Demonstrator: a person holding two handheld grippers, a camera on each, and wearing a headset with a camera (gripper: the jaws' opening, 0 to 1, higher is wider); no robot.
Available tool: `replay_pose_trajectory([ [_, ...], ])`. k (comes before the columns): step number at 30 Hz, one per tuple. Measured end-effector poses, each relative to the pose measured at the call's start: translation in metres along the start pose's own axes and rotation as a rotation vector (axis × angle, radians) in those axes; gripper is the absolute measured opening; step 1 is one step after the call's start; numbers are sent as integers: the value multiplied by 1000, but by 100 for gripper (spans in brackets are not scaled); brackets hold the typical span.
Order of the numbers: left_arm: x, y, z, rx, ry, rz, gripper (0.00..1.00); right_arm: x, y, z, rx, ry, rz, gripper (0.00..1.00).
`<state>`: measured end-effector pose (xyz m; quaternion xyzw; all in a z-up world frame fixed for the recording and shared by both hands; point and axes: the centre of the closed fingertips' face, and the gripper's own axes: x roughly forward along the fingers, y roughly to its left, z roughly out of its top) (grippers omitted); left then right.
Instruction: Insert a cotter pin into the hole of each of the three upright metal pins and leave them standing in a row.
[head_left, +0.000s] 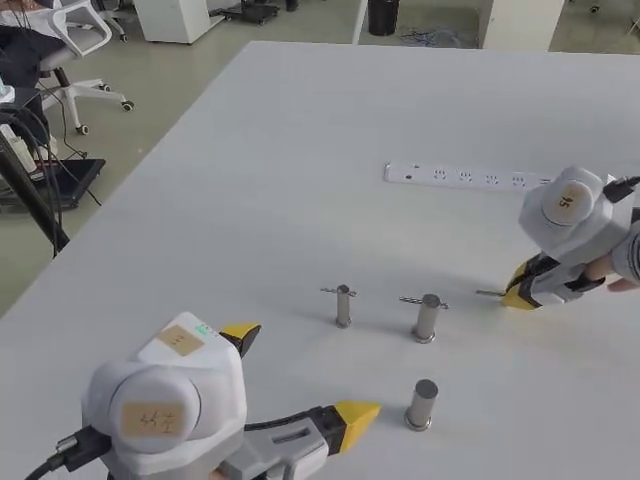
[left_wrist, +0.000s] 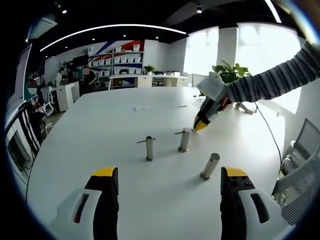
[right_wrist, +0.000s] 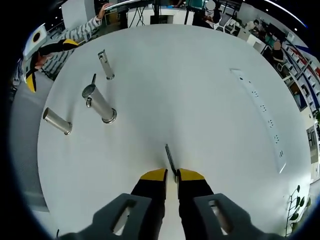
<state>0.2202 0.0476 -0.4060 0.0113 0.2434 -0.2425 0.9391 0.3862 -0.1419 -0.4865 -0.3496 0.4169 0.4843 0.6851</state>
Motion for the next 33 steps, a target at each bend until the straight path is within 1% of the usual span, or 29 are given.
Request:
replay_pose_trajectory([
  [1,0,0,1,1,-1,-1,83,-1,1,-1,14,4,10,1],
  [3,1,-1,2,5,-1,-2,83,-1,0,0,24,8,14,1],
  [6,1,-1,4,8,-5,-4,83,0,1,-1,10,17,20,1],
  [8,0,0,5,10,-6,-4,83,-1,2,-1,-33,34,18,0],
  [10,0,0,5,11,-5,-3,83,0,0,-1,-52,45,5,0],
  [12,-1,1,5,11,-6,-3,83,0,1,0,-67,52,5,0],
  [14,-1,1,5,11,-3,-4,82,0,1,0,-115,60,2,0],
  [16,-1,0,5,14,-1,-4,82,0,1,0,-122,59,-1,0],
  [17,-1,1,6,21,-6,-5,81,-1,1,0,-115,57,1,0],
  [18,-2,1,8,26,-17,-3,79,-1,3,0,-74,42,14,0],
  [19,-2,0,9,21,-20,-5,79,-2,2,0,-62,29,11,0],
  [21,-2,-1,12,10,-27,-13,78,-5,0,1,-89,4,-13,0],
  [22,-3,-1,14,12,-30,-12,78,-8,1,3,-86,-10,-22,0],
  [24,-4,-2,17,16,-35,-16,77,-15,0,9,-98,-53,-47,0],
  [27,-4,-6,20,22,-37,-33,74,-25,1,18,-127,-99,-79,0],
  [29,-5,-9,22,22,-40,-47,71,-35,4,25,-149,-128,-103,0],
  [31,-5,-14,26,20,-44,-68,68,-46,12,35,-181,-172,-119,0],
  [32,-5,-14,27,21,-45,-71,67,-47,13,37,-187,-178,-122,0],
  [33,-5,-16,29,23,-48,-78,66,-53,17,42,-216,-192,-138,0],
])
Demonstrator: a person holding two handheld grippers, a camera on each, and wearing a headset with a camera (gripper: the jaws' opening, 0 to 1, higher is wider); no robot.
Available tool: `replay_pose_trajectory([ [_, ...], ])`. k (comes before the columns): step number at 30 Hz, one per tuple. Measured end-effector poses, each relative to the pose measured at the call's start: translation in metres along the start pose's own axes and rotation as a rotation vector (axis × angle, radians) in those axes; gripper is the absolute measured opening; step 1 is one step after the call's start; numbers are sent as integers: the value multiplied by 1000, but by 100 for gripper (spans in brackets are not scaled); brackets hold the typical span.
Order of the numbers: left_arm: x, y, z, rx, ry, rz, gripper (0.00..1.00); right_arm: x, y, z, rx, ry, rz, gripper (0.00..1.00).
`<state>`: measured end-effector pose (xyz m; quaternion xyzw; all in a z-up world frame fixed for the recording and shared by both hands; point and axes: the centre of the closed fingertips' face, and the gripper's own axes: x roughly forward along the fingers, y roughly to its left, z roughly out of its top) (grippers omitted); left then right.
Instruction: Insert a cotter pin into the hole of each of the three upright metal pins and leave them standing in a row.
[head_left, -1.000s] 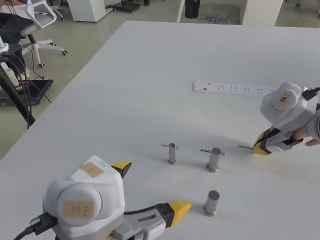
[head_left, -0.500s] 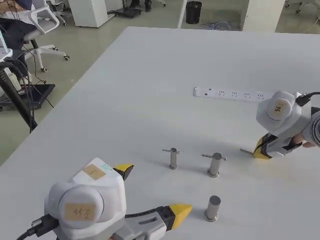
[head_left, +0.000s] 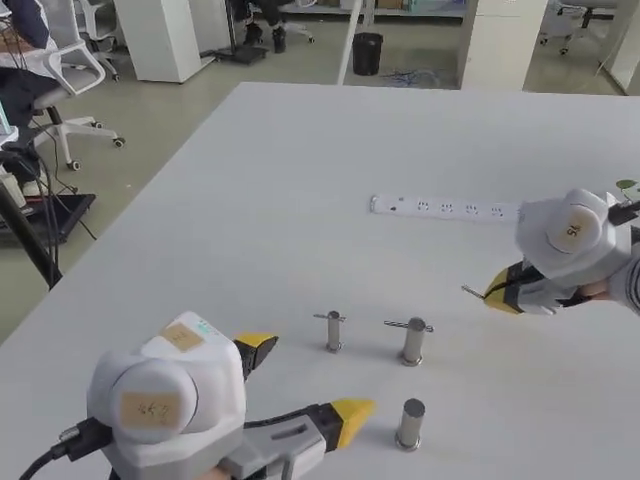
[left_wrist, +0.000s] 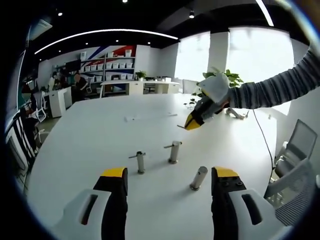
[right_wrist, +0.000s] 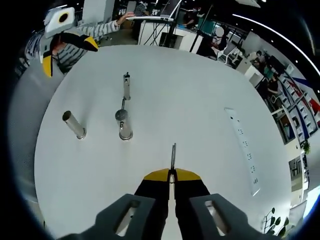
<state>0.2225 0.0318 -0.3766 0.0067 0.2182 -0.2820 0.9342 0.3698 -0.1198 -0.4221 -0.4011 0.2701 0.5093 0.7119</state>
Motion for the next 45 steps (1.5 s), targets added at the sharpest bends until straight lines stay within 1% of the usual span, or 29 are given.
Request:
replay_pose_trajectory([
  [2,1,-2,5,7,-7,-15,63,-5,4,10,-38,-24,-8,0],
  [3,1,-4,7,10,-11,-20,62,-3,2,11,-55,-32,-13,0],
  [5,1,-6,13,19,-27,-33,59,-10,10,21,-85,-47,-20,0],
  [6,1,-7,16,20,-32,-41,58,-13,14,28,-95,-62,-24,0],
  [7,1,-8,17,20,-32,-47,56,-15,18,31,-104,-66,-25,0],
  [8,1,-10,19,20,-31,-56,55,-18,20,34,-120,-70,-28,0],
  [9,1,-11,20,19,-31,-61,53,-21,25,41,-140,-87,-32,0],
  [11,3,-14,21,27,-18,-76,50,-25,33,48,-165,-95,-31,0],
  [12,3,-15,21,26,-15,-81,49,-27,36,52,-189,-102,-32,0],
  [13,5,-16,22,21,-9,-91,48,-28,42,56,-203,-108,-30,0],
  [20,14,-24,28,-17,-6,-141,40,-34,65,75,-295,-138,-22,0],
  [22,17,-26,30,-51,-3,-157,38,-35,70,80,-318,-145,-24,0],
  [23,18,-30,30,-105,0,-183,37,-35,73,82,-327,-148,-23,0],
  [24,19,-32,30,-148,6,-196,37,-36,77,84,-340,-153,-24,0],
  [25,19,-32,32,-173,4,-206,36,-36,79,85,-346,-155,-25,0],
  [26,21,-31,36,-201,-16,-210,34,-36,82,87,-360,-158,-23,0],
  [28,21,-32,39,-242,-31,-229,32,-37,86,91,-370,-166,-29,0],
  [30,21,-30,41,-259,-37,-227,32,-37,90,94,-372,-176,-28,0],
  [34,23,-30,39,-277,-27,-232,28,-40,98,102,-399,-201,-32,0],
  [37,23,-33,37,-307,-17,-248,23,-42,104,108,-410,-216,-31,0],
  [39,23,-34,36,-329,-20,-254,18,-42,107,111,-416,-223,-26,0],
  [42,23,-37,35,-358,-17,-262,15,-43,112,115,-423,-234,-19,0],
  [45,23,-39,34,-355,-16,-265,12,-44,115,117,-428,-242,-12,0],
])
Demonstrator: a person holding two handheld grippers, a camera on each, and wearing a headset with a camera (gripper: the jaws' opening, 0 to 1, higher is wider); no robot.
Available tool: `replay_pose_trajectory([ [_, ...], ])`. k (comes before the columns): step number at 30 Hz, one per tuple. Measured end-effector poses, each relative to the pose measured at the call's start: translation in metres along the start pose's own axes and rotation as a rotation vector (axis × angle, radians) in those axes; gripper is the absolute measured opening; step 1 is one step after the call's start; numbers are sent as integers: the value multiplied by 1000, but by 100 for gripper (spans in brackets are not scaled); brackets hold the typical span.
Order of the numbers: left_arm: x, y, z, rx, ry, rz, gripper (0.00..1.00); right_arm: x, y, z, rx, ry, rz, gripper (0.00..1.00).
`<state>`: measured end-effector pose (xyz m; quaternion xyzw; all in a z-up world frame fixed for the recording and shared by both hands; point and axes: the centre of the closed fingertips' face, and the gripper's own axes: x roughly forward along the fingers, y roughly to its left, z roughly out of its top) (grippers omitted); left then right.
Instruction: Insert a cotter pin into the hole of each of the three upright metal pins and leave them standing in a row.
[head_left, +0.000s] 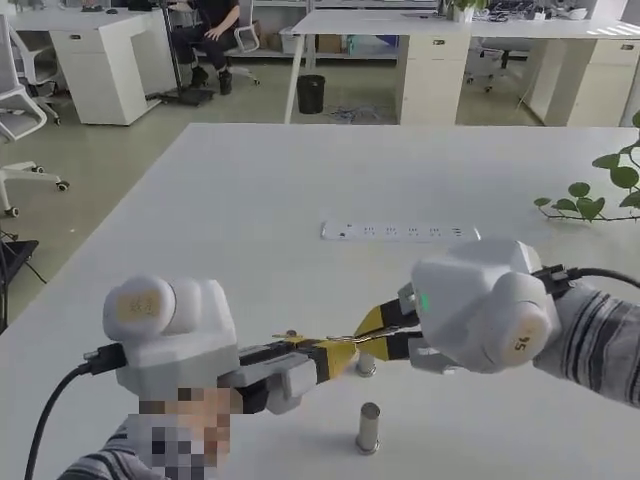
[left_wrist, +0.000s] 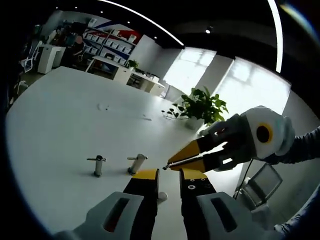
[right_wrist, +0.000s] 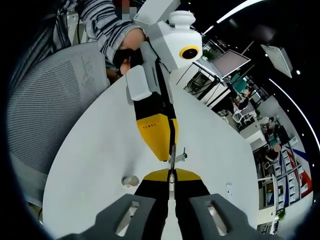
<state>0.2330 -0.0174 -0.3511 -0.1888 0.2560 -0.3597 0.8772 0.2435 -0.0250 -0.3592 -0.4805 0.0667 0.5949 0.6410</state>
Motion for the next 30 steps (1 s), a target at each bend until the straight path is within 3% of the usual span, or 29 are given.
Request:
replay_pose_trajectory([
  [13,2,0,2,-67,-13,-13,1,0,6,3,-10,-7,15,0],
  [16,3,3,0,-65,-4,-5,0,0,4,4,-4,-9,8,0],
  [22,3,0,0,-80,-10,-14,0,2,3,2,13,-12,6,0],
  [30,2,-4,0,-22,-8,-27,0,3,4,1,71,-27,10,0],
])
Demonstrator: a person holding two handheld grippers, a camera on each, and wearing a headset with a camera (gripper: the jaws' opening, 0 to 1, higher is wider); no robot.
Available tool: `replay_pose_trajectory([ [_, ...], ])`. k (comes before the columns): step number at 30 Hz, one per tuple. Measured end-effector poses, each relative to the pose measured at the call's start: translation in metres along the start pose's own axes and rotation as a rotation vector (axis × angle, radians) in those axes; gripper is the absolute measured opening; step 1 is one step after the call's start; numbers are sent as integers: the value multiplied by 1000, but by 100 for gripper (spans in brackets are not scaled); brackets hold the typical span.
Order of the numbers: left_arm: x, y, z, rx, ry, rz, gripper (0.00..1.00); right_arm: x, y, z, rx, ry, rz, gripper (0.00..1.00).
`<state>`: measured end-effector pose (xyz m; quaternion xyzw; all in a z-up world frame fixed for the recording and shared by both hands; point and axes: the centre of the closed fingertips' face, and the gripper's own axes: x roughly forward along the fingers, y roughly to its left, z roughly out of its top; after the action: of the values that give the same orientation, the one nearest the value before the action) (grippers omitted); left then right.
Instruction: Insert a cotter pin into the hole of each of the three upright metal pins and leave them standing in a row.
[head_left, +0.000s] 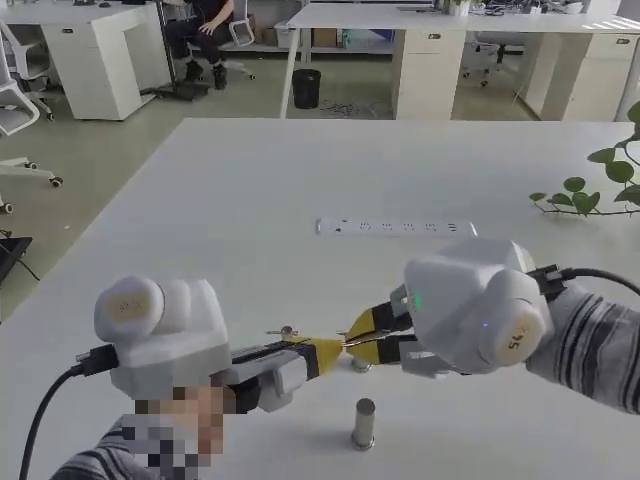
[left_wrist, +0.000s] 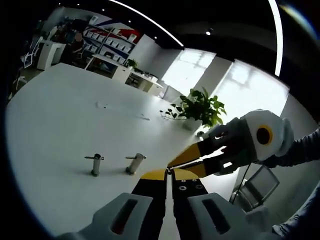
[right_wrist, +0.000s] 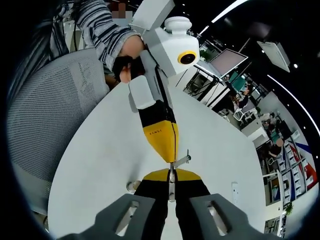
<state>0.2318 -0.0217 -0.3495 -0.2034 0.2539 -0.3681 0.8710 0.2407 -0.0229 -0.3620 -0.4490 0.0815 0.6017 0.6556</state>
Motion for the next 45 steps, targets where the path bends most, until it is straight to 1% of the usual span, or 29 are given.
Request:
replay_pose_trajectory([
  [2,0,1,1,9,-2,-3,0,0,0,-1,43,-8,3,0],
  [3,-1,1,3,16,-9,-1,0,0,1,-1,90,-18,5,0],
  [4,-1,1,4,17,-14,1,0,0,2,-1,118,-28,15,0],
  [6,-3,5,8,24,-32,2,0,-1,1,0,170,-52,12,4],
  [8,-3,8,9,21,-30,3,0,-2,0,0,202,-69,16,0],
  [9,-4,10,9,35,-32,8,0,-2,0,0,209,-71,13,0],
  [11,-6,12,9,48,-31,14,0,-2,0,-3,295,-78,15,2],
  [12,-7,14,9,56,-29,14,0,-3,-1,-4,353,-96,14,4],
  [13,-8,15,8,61,-30,15,0,-3,-3,-4,384,-112,10,4],
  [15,-10,16,8,68,-32,13,0,-4,-1,-4,477,-144,31,5],
  [16,-11,18,7,73,-30,14,0,-4,1,-5,537,-160,48,6],
  [17,-12,19,6,72,-28,9,0,-4,2,-6,578,-170,60,9],
  [18,-13,19,5,68,-24,-3,0,-4,2,-6,631,-187,65,10],
  [19,-14,18,4,72,-25,-13,0,-4,2,-5,662,-205,67,10],
  [20,-15,15,4,74,-29,-36,0,-5,1,-4,716,-232,77,10],
  [22,-18,13,4,86,-34,-51,0,-6,1,-4,768,-255,84,11],
  [23,-20,9,5,94,-40,-72,0,-7,3,-1,808,-279,106,11],
  [25,-23,7,6,99,-46,-86,0,-9,5,3,868,-320,137,11],
  [26,-24,7,6,102,-47,-91,0,-10,8,5,883,-332,157,11],
  [28,-26,5,5,104,-48,-106,0,-11,8,5,920,-350,160,12],
  [29,-28,4,5,103,-52,-120,0,-11,9,7,936,-368,174,12],
  [30,-29,1,5,104,-54,-136,0,-13,10,10,977,-392,193,12],
  [31,-30,-1,5,102,-56,-151,0,-13,10,11,989,-407,198,12],
  [33,-32,-5,4,97,-53,-171,0,-15,15,17,999,-429,234,11],
  [34,-32,-9,3,94,-50,-178,0,-16,17,19,1006,-433,238,11],
  [36,-33,-15,1,92,-46,-193,0,-16,23,25,1013,-441,265,11],
  [40,-34,-25,-2,85,-42,-211,0,-16,30,33,1005,-443,277,9],
  [42,-33,-28,-3,81,-42,-217,0,-15,31,34,1001,-443,279,8],
  [45,-32,-33,-4,81,-35,-227,0,-16,28,35,1004,-451,270,6],
])
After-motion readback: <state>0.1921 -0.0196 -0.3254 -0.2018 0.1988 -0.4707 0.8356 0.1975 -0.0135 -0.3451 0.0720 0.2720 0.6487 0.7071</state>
